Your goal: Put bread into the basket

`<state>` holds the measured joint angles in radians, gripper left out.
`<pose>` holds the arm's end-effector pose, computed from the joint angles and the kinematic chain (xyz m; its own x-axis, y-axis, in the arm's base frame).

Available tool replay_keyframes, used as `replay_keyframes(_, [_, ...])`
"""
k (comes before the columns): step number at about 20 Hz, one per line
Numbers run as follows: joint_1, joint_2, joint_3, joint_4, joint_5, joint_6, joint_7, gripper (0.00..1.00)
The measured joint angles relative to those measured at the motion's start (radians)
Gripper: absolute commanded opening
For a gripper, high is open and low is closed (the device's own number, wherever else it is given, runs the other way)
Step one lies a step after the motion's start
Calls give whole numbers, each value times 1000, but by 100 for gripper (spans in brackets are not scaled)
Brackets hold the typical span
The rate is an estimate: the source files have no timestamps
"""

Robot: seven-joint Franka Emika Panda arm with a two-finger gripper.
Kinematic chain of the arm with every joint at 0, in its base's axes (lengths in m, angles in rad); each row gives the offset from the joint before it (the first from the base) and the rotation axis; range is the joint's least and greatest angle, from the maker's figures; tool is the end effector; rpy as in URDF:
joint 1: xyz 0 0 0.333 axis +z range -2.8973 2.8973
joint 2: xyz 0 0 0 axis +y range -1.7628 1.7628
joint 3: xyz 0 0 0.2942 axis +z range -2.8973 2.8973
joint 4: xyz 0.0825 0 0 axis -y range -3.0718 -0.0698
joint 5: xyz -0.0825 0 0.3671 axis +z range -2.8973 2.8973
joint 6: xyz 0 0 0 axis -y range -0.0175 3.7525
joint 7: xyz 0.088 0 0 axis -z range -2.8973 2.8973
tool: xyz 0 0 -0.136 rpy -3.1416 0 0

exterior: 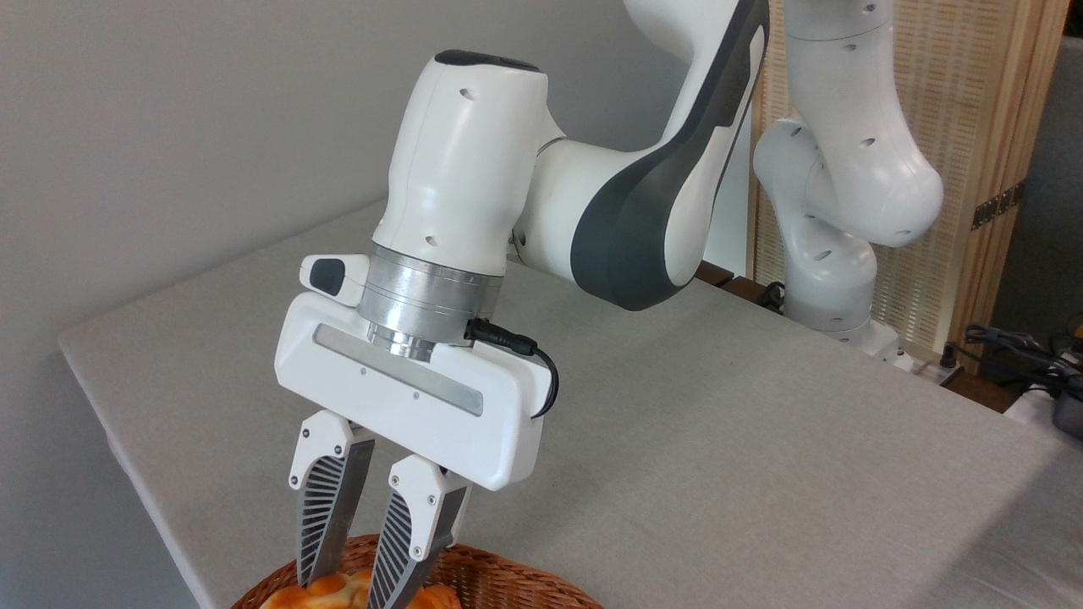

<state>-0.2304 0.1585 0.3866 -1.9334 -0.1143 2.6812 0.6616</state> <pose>0.6282 0.0916 0.4423 0.7594 -0.4491 0.4708 -0.3304 -0.8895 -0.3155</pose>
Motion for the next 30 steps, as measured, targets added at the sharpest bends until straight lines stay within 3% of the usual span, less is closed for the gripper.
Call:
replay_keyframes(11, [-5,-2,-5,8,0,0,0,100])
replay_keyframes(14, [-9,-23,-43,12,0,-36,0,100])
replay_keyframes(19, [-16,-135,-106,26,2,-271,-1,100])
replay_keyframes(24, [-18,-248,-175,26,53,-539,0,100])
replay_keyframes(30, [-18,-312,-204,24,58,-803,0,100])
